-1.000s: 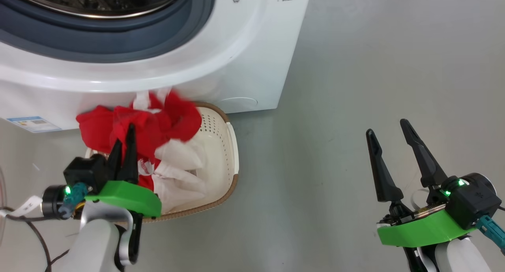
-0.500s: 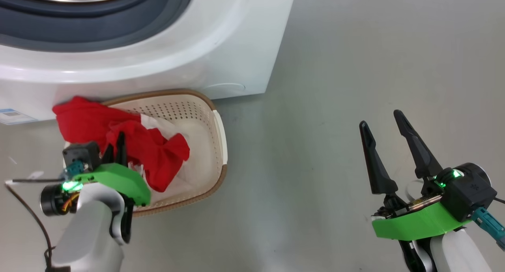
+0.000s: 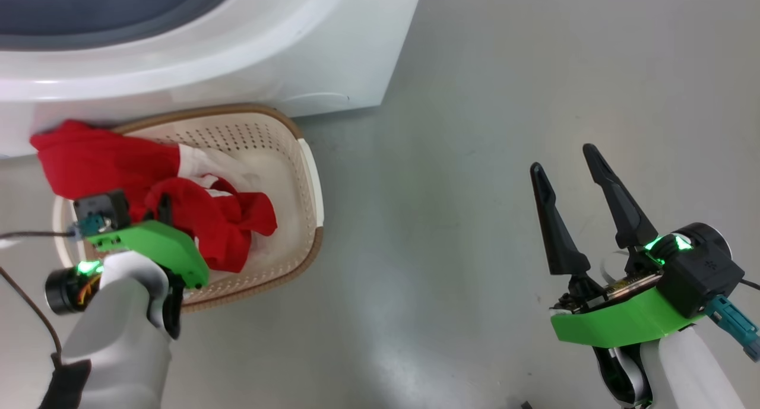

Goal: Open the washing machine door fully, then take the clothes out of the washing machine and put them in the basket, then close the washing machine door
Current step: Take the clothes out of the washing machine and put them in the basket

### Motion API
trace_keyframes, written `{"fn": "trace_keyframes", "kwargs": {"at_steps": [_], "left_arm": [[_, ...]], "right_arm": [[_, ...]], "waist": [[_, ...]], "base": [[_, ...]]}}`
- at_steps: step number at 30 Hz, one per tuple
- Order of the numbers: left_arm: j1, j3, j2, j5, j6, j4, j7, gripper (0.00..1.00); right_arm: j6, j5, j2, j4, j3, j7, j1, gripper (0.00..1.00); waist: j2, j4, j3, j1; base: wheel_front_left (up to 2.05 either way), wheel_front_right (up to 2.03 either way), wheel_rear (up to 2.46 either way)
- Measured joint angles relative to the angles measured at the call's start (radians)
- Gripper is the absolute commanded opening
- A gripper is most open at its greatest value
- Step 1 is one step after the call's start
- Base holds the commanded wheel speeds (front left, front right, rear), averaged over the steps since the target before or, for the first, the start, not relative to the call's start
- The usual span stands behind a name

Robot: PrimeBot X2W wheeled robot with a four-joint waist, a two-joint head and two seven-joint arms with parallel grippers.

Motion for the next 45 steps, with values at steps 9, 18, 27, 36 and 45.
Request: {"fn": "trace_keyframes", "kwargs": {"at_steps": [9, 18, 27, 36, 45], "left_arm": [[-0.054, -0.021, 0.012, 0.002, -0.002, 0.056, 0.091, 0.00], [-0.051, -0.039, 0.037, 0.006, 0.009, 0.070, 0.153, 0.00], [-0.048, -0.047, 0.041, 0.006, 0.035, 0.072, 0.166, 0.39], [-0.048, -0.041, 0.058, -0.013, 0.045, 0.074, 0.167, 1.00], [-0.048, -0.040, 0.055, -0.031, 0.024, 0.075, 0.105, 1.00]], "right_arm": [[0.000, 0.015, 0.000, 0.000, 0.017, 0.000, -0.029, 1.00], [0.000, 0.017, 0.000, 0.010, 0.040, 0.000, -0.030, 1.00], [0.000, 0.018, 0.000, 0.011, 0.040, 0.000, -0.030, 1.00], [0.000, 0.025, 0.000, 0.016, 0.039, 0.000, -0.050, 1.00], [0.000, 0.024, 0.000, 0.017, 0.019, 0.000, -0.049, 1.00]], "waist": [[0.0000, -0.032, 0.062, 0.0000], [0.0000, -0.072, 0.088, 0.0000], [0.0000, -0.084, 0.103, 0.0000], [0.0000, -0.074, 0.092, 0.0000], [0.0000, -0.049, 0.056, 0.0000]], "base": [[0.00, 0.00, 0.00], [0.00, 0.00, 0.00], [0.00, 0.00, 0.00], [0.00, 0.00, 0.00], [0.00, 0.00, 0.00]]}}
